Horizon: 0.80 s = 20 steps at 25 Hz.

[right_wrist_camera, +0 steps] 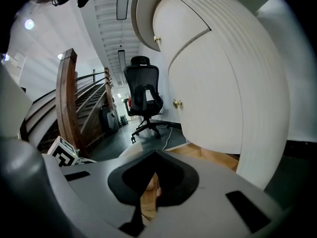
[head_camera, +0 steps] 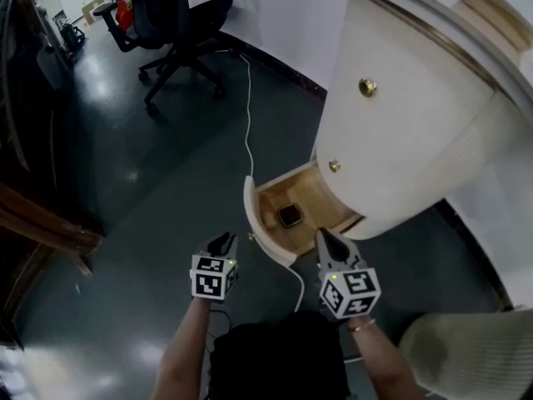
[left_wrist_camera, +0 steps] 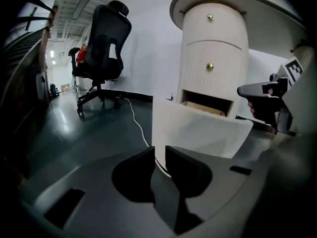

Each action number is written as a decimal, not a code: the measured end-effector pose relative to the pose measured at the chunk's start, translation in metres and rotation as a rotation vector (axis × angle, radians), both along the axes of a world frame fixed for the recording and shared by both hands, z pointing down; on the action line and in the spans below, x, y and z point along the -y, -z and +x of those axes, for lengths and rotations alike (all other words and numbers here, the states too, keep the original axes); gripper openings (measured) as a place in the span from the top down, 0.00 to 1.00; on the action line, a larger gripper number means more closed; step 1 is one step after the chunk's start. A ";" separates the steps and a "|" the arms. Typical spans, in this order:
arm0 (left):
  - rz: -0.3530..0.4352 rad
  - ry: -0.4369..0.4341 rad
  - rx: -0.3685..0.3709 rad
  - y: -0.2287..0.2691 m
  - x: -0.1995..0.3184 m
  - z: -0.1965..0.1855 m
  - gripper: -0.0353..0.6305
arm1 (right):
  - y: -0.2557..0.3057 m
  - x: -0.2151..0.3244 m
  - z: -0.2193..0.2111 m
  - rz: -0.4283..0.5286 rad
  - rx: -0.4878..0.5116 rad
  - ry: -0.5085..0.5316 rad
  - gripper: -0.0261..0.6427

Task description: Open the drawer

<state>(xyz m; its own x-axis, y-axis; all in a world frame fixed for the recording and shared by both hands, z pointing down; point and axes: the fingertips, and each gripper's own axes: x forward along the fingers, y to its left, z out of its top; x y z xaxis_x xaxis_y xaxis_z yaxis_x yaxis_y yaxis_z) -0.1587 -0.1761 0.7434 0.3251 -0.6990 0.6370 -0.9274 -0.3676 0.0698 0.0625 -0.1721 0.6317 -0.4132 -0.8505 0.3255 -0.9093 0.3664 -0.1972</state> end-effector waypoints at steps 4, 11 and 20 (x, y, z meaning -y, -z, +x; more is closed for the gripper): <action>0.062 0.036 -0.006 0.026 -0.001 -0.005 0.86 | 0.003 -0.001 -0.004 0.009 0.007 0.009 0.96; 0.191 0.062 -0.053 0.085 0.003 0.000 0.89 | 0.006 -0.004 0.001 0.015 0.005 0.005 0.96; 0.321 0.061 -0.090 0.138 -0.004 0.005 0.92 | 0.021 -0.005 0.015 0.048 0.015 -0.013 0.96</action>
<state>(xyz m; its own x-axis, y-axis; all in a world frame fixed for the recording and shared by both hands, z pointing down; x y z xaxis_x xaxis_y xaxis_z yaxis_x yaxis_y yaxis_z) -0.1538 -0.1722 0.6050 0.3217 -0.8789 0.3521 -0.9436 -0.3284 0.0422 0.0777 -0.1670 0.6110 -0.4062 -0.8705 0.2778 -0.9113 0.3637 -0.1930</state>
